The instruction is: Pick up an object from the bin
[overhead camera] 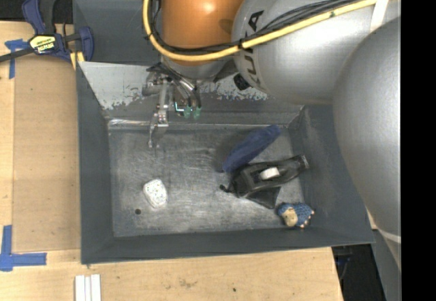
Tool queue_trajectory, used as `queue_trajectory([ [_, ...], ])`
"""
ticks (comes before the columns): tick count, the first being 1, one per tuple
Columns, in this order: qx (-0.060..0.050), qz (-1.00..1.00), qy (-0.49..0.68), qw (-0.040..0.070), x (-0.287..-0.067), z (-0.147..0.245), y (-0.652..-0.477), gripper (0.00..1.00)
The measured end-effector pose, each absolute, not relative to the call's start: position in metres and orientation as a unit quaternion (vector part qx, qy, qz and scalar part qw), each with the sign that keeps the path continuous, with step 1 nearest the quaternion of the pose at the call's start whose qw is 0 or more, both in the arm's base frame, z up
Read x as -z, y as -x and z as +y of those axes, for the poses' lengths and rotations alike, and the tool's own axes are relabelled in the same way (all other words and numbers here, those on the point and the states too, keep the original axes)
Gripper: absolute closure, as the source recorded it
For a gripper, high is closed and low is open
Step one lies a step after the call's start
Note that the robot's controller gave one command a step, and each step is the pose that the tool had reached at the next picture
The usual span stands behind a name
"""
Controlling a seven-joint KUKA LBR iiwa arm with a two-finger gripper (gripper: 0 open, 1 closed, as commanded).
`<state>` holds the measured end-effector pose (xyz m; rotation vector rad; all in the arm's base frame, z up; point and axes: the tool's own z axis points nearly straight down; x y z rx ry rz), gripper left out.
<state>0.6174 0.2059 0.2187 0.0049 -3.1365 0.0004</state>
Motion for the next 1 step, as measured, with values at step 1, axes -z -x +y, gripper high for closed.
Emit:
queue_trajectory([
  [1, 0.001, -0.999, -0.046, -0.006, -0.3193, 0.1847, -0.5874, 0.0],
])
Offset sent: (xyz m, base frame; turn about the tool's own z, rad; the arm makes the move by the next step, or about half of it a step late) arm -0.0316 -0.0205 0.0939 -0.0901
